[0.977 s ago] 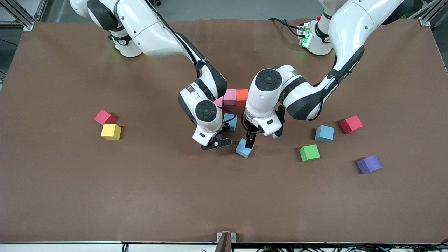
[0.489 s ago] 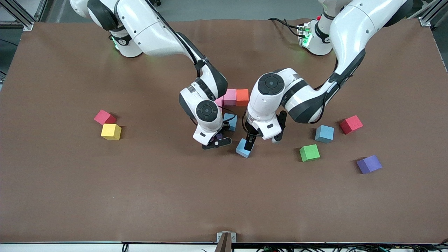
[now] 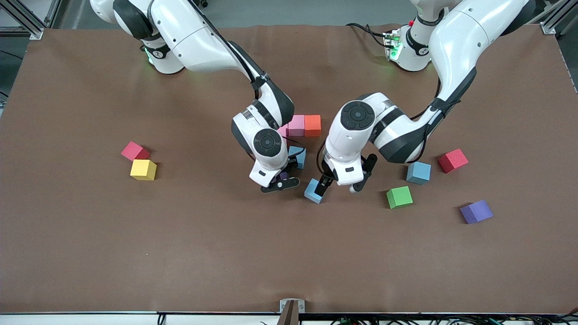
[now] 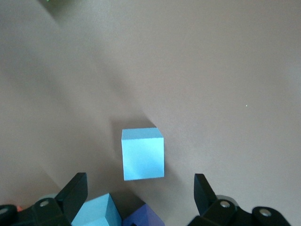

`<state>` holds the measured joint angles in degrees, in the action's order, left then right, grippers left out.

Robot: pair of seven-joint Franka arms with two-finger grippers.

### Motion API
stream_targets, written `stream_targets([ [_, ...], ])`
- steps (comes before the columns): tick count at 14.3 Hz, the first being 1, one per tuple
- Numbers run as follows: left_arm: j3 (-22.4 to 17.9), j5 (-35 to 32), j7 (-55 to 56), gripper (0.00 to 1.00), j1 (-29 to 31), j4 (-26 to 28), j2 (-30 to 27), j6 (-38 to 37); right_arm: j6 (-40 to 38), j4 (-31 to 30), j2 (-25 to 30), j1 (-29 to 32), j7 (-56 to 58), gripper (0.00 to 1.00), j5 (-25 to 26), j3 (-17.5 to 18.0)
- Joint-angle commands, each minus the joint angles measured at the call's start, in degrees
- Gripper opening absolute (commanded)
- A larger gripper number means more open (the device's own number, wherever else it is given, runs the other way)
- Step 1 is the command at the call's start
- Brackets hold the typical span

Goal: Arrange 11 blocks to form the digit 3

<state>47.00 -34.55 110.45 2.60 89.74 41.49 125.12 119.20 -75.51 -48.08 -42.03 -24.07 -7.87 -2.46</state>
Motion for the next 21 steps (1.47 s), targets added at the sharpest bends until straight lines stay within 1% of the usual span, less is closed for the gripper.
stream_targets([
  [1, 0.02, 0.88, -3.39, 1.0, -0.05, -3.16, 2.62, -1.02, -5.89, 1.06, 3.34, 0.72, -0.89, 1.0, -0.4, -0.18],
  [3, 0.02, 1.32, -4.45, 1.0, -0.14, -4.31, 3.68, -1.02, -9.94, 2.82, 5.8, 3.08, -0.72, 1.0, -0.31, -0.27],
  [6, -1.38, 2.46, -7.88, 1.0, -0.66, -5.28, 5.0, -0.93, -15.38, 2.3, 11.24, 7.73, 0.68, 1.0, 0.13, -0.27],
  [8, -1.47, 2.47, -9.1, 1.0, -0.84, -6.07, 6.4, -0.84, -19.34, 1.17, 13.71, 11.86, 6.2, 1.0, 0.22, -0.27],
  [12, -1.56, 3.25, -12.45, 1.0, -0.84, -6.16, 7.72, -0.58, -19.89, -10.33, 22.14, 19.68, 19.9, 1.0, 0.57, -0.27],
  [14, -1.56, 3.61, -11.67, 1.0, -1.28, -7.74, 9.3, -0.31, -18.58, -15.95, 25.65, 23.55, 24.84, 1.0, 3.02, -0.27],
  [16, -1.82, 5.8, -9.65, 1.0, -1.89, -7.66, 9.4, -0.31, -16.12, -20.71, 28.3, 27.07, 27.66, 1.0, 5.31, -0.27],
  [19, -5.77, 5.8, -5.26, 1.0, -5.75, -8.0, 9.4, -0.05, -12.34, -24.93, 29.01, 32.52, 28.37, 1.0, 6.63, -0.36],
  [21, -7.97, 5.89, -3.59, 1.0, -7.6, -8.09, 9.4, 0.91, -8.83, -28.79, 29.54, 35.25, 28.29, 1.0, 8.48, -0.36],
])
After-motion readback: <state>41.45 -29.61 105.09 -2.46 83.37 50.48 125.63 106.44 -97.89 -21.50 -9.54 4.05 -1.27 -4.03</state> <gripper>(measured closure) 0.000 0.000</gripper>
